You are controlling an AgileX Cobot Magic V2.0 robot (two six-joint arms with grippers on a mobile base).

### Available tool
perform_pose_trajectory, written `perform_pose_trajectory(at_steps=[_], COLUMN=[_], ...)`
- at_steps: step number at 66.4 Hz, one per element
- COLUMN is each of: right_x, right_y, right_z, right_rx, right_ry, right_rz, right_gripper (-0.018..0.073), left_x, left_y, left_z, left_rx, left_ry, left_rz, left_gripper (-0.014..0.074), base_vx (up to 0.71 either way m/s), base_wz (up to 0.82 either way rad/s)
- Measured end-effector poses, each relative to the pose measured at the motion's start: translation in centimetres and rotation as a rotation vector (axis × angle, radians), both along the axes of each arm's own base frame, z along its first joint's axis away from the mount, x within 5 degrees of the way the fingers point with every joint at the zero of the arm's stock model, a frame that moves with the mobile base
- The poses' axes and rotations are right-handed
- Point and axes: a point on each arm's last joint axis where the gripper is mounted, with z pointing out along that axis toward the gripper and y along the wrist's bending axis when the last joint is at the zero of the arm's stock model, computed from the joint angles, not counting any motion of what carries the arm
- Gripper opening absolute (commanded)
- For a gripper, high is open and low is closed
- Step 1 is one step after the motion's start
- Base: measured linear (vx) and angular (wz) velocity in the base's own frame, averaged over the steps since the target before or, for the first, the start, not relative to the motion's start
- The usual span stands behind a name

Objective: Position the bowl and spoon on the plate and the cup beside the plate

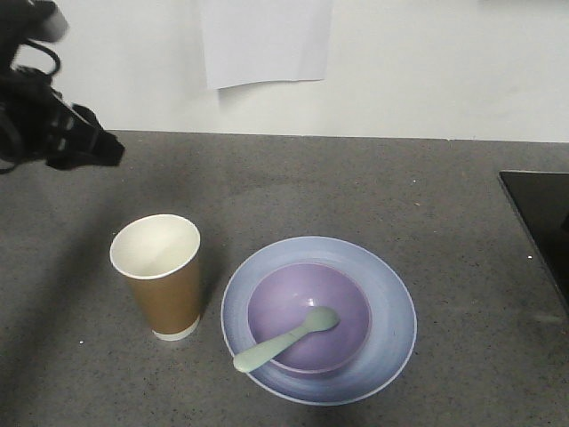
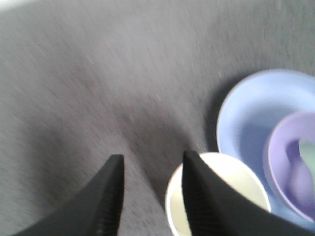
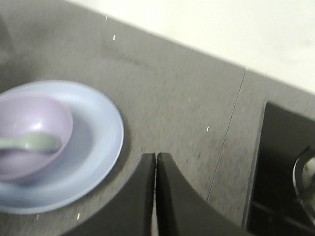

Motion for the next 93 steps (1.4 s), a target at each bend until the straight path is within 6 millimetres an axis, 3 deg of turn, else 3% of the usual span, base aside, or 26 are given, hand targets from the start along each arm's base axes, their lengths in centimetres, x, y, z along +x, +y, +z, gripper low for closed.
perform_pose_trajectory(at_steps=[9,17,24,39,46,61,93], right_x=[1.2,3.1,4.8,6.6,6.8,6.8,6.8], right_y=[0.1,0.1,0.2,0.3,0.3,0.3,0.3], right_z=[0.6,0.6,0.2,-0.8,-1.0,-1.0,-1.0], right_rx=[0.064,0.087,0.087,0.086,0.086,0.086,0.087], right_ry=[-0.065,-0.082,-0.064,-0.002,0.006,0.006,0.006], right_rz=[-0.034,-0.078,-0.112,-0.143,-0.145,-0.145,-0.145], right_gripper=[-0.0006,-0.0006,-0.0006,-0.0006,-0.0006,-0.0006,-0.0006], left_x=[-3.8,-6.3,-7.8,-10.5,-11.9,-13.7,-13.7], left_y=[1.2,2.1,2.7,3.4,3.7,4.0,4.0], left_z=[4.1,5.4,3.5,-5.1,-6.8,-6.9,-7.0], left_rx=[0.019,0.045,0.07,0.092,0.076,0.055,0.056], left_ry=[-0.211,-0.323,-0.345,-0.294,-0.319,-0.377,-0.371], left_rz=[0.031,0.057,0.076,0.104,0.117,0.126,0.124], left_gripper=[-0.0006,-0.0009,-0.0008,-0.0008,-0.0008,-0.0008,-0.0008], base_vx=[0.0,0.0,0.0,0.0,0.0,0.0,0.0], base_wz=[0.0,0.0,0.0,0.0,0.0,0.0,0.0])
